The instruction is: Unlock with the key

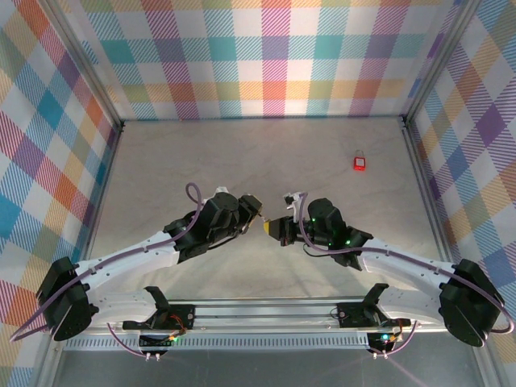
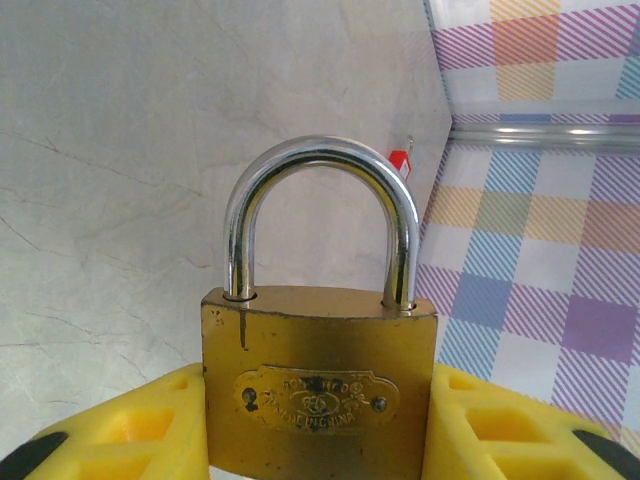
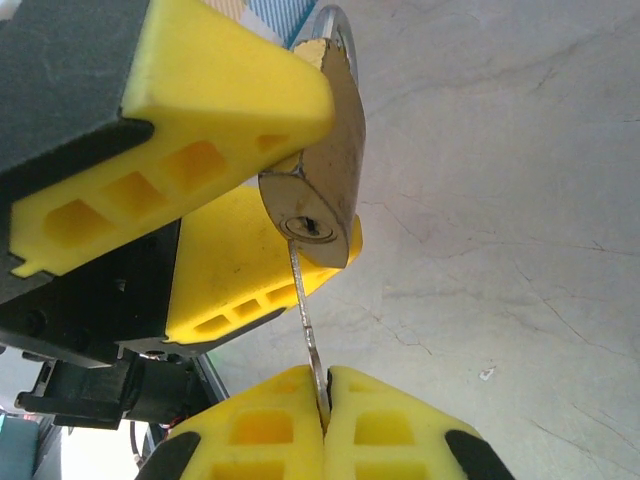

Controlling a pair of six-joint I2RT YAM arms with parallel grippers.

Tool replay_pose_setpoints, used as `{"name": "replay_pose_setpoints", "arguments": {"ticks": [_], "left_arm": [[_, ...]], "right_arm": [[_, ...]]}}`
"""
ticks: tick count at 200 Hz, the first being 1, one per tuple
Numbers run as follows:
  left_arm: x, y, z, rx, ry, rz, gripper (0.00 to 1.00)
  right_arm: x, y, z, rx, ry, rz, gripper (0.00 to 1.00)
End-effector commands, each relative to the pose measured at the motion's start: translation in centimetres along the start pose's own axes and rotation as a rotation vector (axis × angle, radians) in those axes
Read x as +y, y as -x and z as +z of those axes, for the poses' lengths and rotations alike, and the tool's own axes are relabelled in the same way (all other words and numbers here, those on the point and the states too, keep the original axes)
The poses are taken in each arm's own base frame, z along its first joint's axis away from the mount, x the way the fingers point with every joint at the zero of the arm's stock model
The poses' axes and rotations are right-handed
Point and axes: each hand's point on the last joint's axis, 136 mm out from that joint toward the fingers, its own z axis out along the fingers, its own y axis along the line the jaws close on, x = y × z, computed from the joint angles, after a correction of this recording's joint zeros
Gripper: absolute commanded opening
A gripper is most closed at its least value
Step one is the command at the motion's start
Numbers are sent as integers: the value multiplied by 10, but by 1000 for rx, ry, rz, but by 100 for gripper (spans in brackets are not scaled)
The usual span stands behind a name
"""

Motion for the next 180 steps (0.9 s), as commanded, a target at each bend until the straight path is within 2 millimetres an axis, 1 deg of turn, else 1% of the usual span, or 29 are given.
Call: {"name": "replay_pose_setpoints", "arguments": {"ticks": [1,84,125,180], "left_arm": [[-14,0,-1,-12,-53,-7,0],[-12,-3,1,-5,-52,-1,0],[-13,-7,4,7,-55,0,0],[-15,-11,6,17,-57,9,0]], "right_arm": [[10,15,0,-40,8,-39,0],[2,14,4,-43,-15,-33,0],[2,15,5,-45,-16,-32,0],[-5,14,6,-47,-41,-25,0]]}}
